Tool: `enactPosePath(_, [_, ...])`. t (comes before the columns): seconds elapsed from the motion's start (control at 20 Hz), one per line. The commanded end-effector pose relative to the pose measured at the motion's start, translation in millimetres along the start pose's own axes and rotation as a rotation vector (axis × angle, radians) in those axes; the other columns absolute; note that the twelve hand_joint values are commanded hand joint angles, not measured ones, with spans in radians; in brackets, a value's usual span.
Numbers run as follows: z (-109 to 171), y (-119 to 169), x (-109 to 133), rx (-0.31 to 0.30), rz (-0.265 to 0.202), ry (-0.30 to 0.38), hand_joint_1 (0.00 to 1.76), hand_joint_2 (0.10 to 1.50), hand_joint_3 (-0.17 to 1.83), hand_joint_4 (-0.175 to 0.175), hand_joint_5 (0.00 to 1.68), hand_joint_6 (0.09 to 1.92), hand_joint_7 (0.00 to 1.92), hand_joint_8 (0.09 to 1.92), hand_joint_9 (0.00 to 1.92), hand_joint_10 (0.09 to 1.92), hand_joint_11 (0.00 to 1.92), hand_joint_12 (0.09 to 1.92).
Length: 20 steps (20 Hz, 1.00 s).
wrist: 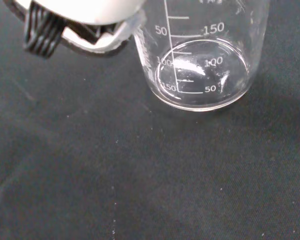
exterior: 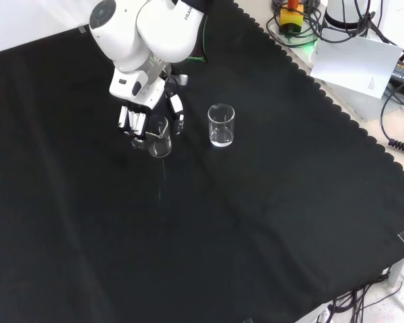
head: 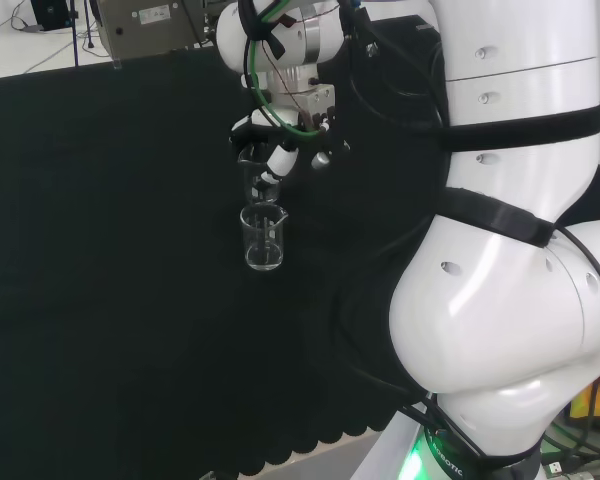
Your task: Place the beaker back on the table.
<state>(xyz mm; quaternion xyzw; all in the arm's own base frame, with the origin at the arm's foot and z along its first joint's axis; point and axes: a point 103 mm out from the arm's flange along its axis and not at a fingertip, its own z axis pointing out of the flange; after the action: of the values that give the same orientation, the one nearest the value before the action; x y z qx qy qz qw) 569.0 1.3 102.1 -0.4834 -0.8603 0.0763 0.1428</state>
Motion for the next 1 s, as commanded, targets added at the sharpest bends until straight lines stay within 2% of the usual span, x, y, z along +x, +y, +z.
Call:
enactPosePath(0.05, [-23.5, -9.0, 1.7, -0.015, 0.028, 0.007, 0.89, 0.56, 0.45, -0.03, 0.37, 0.5, 0.58, 0.09, 0.73, 0.09, 0.31, 1.35])
enactPosePath(0.2, [-46.6, -23.4, 2.6, -0.076, 0.061, 0.029, 0.83, 0.59, 0.4, -0.03, 0.33, 0.29, 0.45, 0.09, 0.6, 0.09, 0.21, 1.41])
enactPosePath(0.5, [-98.4, -74.6, 10.3, -0.125, 0.192, 0.074, 0.77, 0.64, 0.38, -0.031, 0.31, 0.12, 0.39, 0.09, 0.55, 0.09, 0.17, 1.45])
enactPosePath(0.65, [-117.2, -103.5, 16.4, -0.16, 0.253, 0.116, 0.76, 0.65, 0.37, -0.029, 0.3, 0.09, 0.36, 0.09, 0.54, 0.09, 0.15, 1.46])
enactPosePath(0.8, [-132.1, -130.4, 23.5, -0.199, 0.292, 0.137, 0.74, 0.66, 0.37, -0.028, 0.29, 0.09, 0.35, 0.09, 0.53, 0.09, 0.13, 1.47])
enactPosePath(1.0, [-145.5, -159.1, 33.1, -0.241, 0.34, 0.133, 0.74, 0.66, 0.37, -0.03, 0.3, 0.09, 0.36, 0.09, 0.53, 0.09, 0.12, 1.48])
